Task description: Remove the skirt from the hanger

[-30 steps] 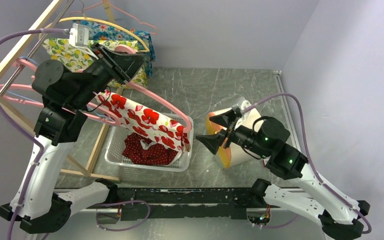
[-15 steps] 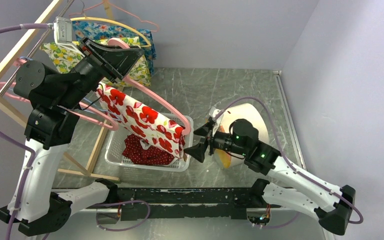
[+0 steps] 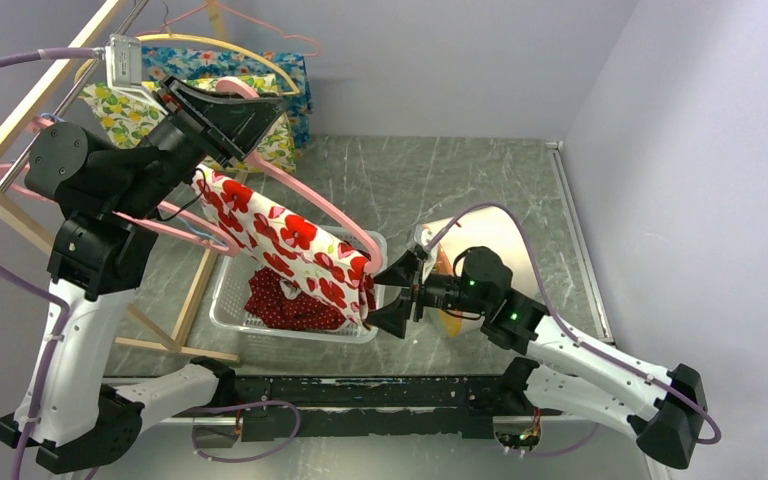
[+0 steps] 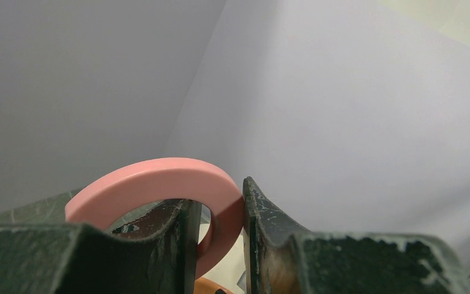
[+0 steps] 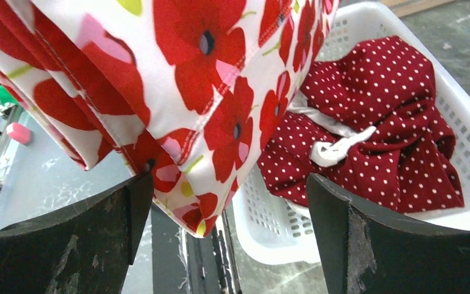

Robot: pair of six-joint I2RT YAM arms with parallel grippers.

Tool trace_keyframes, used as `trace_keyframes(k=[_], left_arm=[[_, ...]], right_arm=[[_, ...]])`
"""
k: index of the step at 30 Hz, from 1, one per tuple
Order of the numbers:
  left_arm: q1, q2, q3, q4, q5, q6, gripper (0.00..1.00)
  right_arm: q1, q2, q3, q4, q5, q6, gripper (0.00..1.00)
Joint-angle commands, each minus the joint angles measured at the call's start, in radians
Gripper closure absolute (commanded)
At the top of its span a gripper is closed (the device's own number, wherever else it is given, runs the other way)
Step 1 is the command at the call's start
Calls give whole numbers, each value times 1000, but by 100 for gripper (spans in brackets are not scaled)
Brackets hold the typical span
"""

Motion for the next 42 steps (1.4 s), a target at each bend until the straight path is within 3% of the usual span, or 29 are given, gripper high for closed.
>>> trace_keyframes(k=[1,9,16,23,29,36,42], left_arm=[[-4,-24,23,54,11,-4,93],[-4,-36,12,30,-11,16,93],[-4,-44,2,33,-8,5,93],[-4,-53,5,21,-6,7,93],[-4,-68,-27,30,-14,5,93],[-4,-71,-62,38,0,-10,93],[-4,-92,-118,61,1,-26,93]], right_arm=[[2,6,-13,105,-59,40,2],[3,-71,-9,-23,-48,8,0],[9,19,-27,161,-61,100,3],[14,119,24,131,69,47,20],[19,148,-7,342,-14,140,18],[21,132,18,424,76,176,17],[22,145,42,519,91,229,31]])
